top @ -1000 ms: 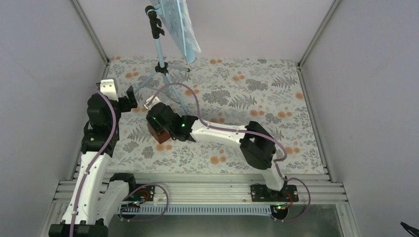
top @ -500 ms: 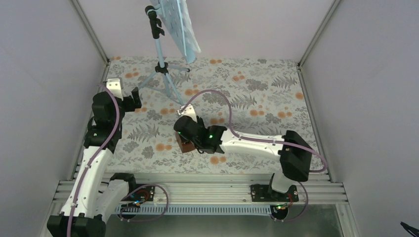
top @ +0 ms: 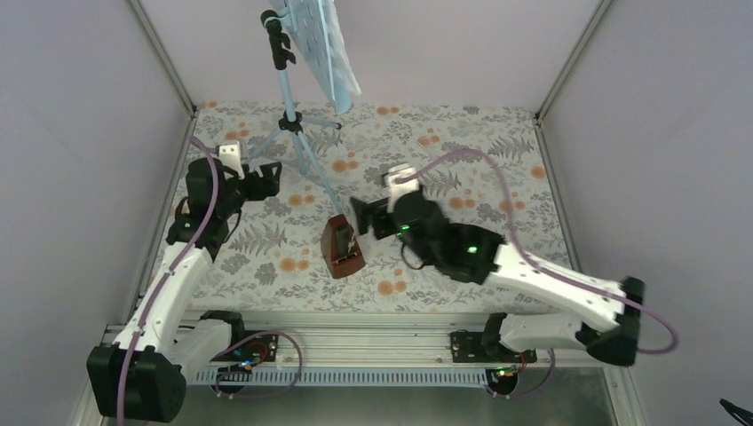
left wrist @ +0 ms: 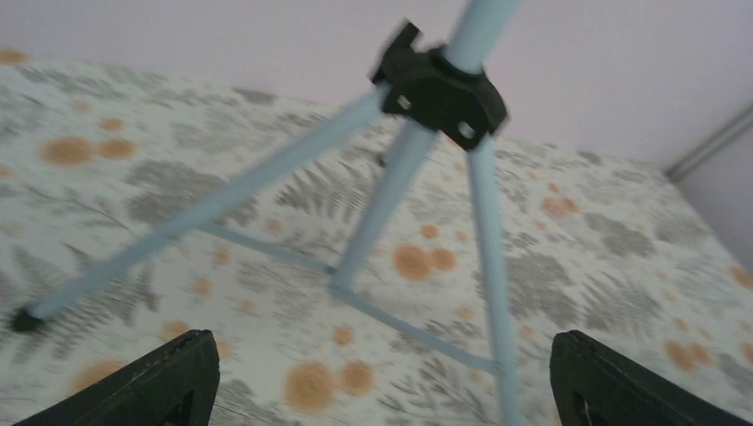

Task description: Pack up the instrument practice props

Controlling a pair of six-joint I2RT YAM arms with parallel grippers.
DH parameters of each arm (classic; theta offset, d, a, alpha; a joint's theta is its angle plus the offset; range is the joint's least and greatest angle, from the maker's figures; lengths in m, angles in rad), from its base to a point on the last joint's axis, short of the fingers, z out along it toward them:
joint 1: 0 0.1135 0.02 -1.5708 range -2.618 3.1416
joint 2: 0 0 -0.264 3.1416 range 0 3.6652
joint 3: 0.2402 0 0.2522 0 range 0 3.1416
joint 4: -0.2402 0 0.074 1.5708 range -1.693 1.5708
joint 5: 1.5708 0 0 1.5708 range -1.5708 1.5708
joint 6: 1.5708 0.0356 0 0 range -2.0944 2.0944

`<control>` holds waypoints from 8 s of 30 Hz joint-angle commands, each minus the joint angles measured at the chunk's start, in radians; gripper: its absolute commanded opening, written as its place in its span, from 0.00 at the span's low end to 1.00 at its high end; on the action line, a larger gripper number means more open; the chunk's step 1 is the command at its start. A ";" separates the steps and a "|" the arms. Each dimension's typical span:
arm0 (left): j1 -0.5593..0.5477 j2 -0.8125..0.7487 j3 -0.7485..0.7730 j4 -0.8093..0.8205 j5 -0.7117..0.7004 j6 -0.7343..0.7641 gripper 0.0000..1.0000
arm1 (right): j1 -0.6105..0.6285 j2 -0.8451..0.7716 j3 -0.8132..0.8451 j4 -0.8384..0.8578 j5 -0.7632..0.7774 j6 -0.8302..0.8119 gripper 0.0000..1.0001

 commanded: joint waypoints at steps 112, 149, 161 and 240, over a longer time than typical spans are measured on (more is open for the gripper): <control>-0.408 0.040 0.132 0.167 0.021 0.321 1.00 | -0.370 -0.183 -0.880 1.165 -0.926 -0.431 0.99; -0.408 0.039 0.135 0.168 0.056 0.300 0.99 | -0.369 -0.135 -0.911 1.170 -0.638 -0.373 0.93; -0.409 0.040 0.134 0.168 0.057 0.300 1.00 | -0.370 -0.152 -0.931 1.176 -0.621 -0.367 0.92; -0.409 0.041 0.132 0.170 0.088 0.300 1.00 | -0.439 -0.024 -0.855 1.201 -0.769 -0.291 0.61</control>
